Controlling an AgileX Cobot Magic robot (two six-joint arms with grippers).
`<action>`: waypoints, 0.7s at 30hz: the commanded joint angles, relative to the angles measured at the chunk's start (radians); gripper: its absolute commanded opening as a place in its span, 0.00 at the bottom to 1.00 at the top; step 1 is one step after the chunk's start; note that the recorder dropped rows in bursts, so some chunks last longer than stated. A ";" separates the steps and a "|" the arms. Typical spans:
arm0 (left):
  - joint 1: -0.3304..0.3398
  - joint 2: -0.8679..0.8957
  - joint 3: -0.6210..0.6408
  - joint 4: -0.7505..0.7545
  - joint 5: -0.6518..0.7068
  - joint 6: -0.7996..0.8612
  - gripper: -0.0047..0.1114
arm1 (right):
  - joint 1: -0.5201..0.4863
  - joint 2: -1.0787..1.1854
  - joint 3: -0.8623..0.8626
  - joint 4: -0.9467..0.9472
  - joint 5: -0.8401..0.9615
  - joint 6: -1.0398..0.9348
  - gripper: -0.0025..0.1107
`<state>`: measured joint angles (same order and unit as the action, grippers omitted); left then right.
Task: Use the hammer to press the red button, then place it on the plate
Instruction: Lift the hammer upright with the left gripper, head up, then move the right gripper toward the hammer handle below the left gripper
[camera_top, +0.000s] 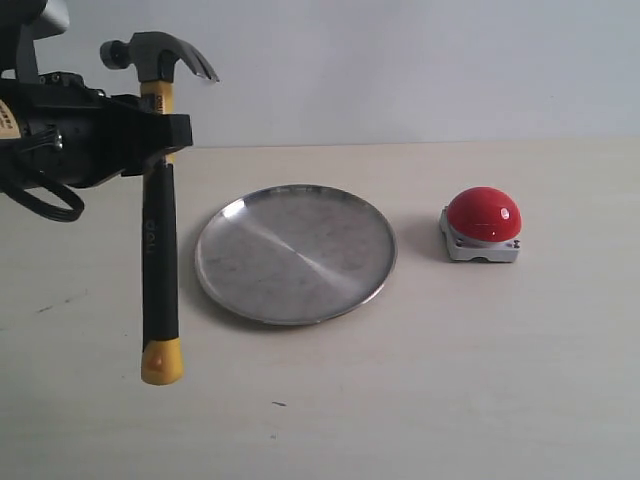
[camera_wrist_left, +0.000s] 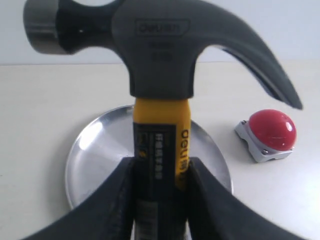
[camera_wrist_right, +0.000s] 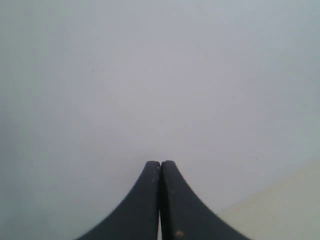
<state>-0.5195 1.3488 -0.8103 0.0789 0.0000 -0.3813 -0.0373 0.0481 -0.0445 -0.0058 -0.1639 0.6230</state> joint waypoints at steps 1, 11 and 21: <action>-0.029 -0.016 -0.004 -0.002 -0.095 -0.007 0.04 | 0.001 0.151 -0.084 -0.124 0.057 0.008 0.02; -0.029 -0.016 -0.004 -0.002 -0.114 -0.021 0.04 | 0.171 0.748 -0.339 -0.289 0.158 0.006 0.02; -0.025 -0.016 -0.004 -0.002 -0.120 -0.019 0.04 | 0.531 1.214 -0.630 -0.180 0.352 -0.325 0.02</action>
<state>-0.5437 1.3488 -0.8065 0.0789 -0.0372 -0.3990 0.4207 1.1977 -0.6244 -0.2530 0.1701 0.4182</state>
